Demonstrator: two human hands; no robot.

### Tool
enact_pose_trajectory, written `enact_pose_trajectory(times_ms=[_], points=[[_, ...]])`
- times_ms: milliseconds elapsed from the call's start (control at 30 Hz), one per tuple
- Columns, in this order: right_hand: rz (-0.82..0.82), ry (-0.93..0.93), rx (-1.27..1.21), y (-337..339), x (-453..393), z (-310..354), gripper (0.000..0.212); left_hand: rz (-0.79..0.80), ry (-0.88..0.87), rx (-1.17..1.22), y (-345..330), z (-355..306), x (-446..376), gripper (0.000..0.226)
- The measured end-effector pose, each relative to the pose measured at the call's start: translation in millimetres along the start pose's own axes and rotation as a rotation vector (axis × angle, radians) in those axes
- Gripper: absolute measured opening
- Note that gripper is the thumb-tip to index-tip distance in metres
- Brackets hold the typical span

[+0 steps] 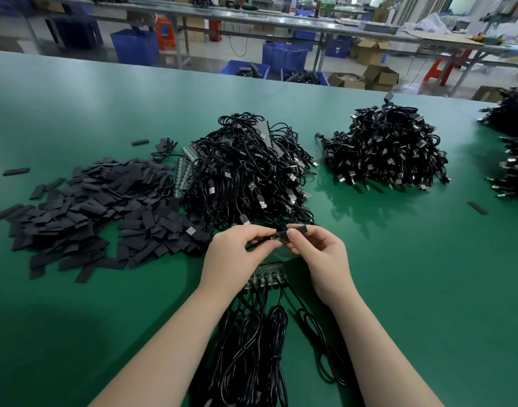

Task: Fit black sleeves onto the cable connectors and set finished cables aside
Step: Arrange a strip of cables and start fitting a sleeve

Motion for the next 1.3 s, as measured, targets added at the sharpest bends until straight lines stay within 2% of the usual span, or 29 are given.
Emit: enact_pose_trajectory(times_ms=[267, 500, 600, 767, 1033, 1200, 1300], points=[[-0.034, -0.006, -0.026, 4.2, 0.6, -1.6, 0.006, 0.045, -0.031, 0.026, -3.9, -5.1, -0.6, 0.023], [0.018, 0.028, 0.069, -3.7, 4.2, 4.9, 0.020, -0.006, 0.022, -0.033, 1.3, 3.0, -1.9, 0.023], [-0.003, 0.024, 0.061, -2.6, 3.8, 5.3, 0.022, 0.023, -0.027, -0.027, -1.7, -2.0, -1.7, 0.024], [-0.016, 0.003, 0.017, 0.1, 2.2, 3.2, 0.017, 0.039, -0.134, -0.062, -3.8, -13.0, 0.5, 0.021], [0.002, -0.003, 0.064, -0.7, 1.7, 1.4, 0.005, 0.033, -0.121, -0.056, -1.9, -13.4, 0.7, 0.022], [-0.003, -0.029, 0.036, 0.2, 1.0, 0.2, 0.023, 0.028, -0.152, -0.038, -1.9, -17.0, 0.6, 0.023], [0.006, -0.037, 0.030, 0.5, 1.4, 0.4, 0.021, 0.028, -0.183, -0.056, -2.0, -19.9, 0.4, 0.022]])
Point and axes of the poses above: each hand's wrist, its own x-axis away from the middle knuckle, its own y-axis out of the back of the hand, z = x × y, the point moved 8 cm from there along -x, towards the middle knuckle, and after that the axes turned 5 degrees about -y, right-handed, at the moved point
